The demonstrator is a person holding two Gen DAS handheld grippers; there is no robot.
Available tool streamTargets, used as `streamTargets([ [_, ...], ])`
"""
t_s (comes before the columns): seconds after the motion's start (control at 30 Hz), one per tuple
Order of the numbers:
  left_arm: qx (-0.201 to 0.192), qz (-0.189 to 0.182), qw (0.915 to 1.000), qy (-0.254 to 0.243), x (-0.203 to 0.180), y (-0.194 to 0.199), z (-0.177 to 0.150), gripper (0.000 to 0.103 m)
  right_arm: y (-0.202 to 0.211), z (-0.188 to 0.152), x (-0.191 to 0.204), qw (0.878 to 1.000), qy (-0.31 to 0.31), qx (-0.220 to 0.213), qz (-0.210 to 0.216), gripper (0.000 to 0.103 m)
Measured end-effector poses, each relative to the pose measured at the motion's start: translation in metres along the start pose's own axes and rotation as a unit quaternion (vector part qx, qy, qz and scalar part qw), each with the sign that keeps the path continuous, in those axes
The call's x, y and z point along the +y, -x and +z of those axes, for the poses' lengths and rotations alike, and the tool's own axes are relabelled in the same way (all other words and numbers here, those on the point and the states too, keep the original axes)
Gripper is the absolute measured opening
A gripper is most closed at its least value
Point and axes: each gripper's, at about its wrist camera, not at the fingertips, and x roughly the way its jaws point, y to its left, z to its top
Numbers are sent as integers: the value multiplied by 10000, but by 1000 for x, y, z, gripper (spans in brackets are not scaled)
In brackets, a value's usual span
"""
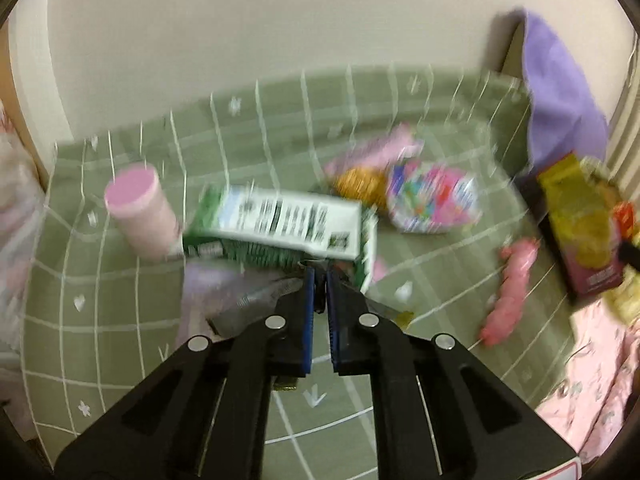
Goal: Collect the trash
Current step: 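Lift both held items and carry them over the yellow-lined bin, then open both tools to drop the chip bag and grey wrapper into the bin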
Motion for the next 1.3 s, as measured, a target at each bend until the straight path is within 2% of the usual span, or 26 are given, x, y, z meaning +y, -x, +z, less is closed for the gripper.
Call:
streamTargets([
  [0.1,-434,-155,9989,-116,-15,25,27,6,15,14,-8,9997,17,-228,-131,4],
  [0.2,-955,-426,9940,-310,-41,53,62,6,34,30,-21,9982,-18,-523,-304,4],
  [0.37,-1535,-1147,9787,-738,-106,85,113,6,75,49,-49,9926,-185,-988,-684,4],
  [0.47,-1614,-1600,9682,-1050,-153,91,129,6,101,52,-70,9873,-295,-1174,-1032,4],
  [0.63,-1458,-2180,9535,-1484,-222,77,133,6,135,45,-107,9785,-579,-1253,-1532,4],
  [0.83,-723,-2823,9412,-1712,-289,30,113,6,147,16,-150,9741,-1060,-974,-1744,4],
  [0.97,-116,-2883,9375,-1948,-329,-11,91,6,133,2,-170,9747,-1163,-586,-1818,4],
  [1.0,135,-2889,9362,-1997,-340,-26,84,6,129,1,-172,9751,-1145,-515,-1831,4],
  [1.1,470,-2883,9341,-2054,-358,-48,71,6,114,-2,-182,9765,-1055,-269,-1858,4],
  [1.2,639,-2865,9315,-2146,-372,-69,61,6,101,-7,-194,9777,-1020,-68,-1835,4],
  [1.3,678,-2787,9325,-2193,-377,-79,59,6,93,-6,-197,9798,-868,11,-1804,4],
])
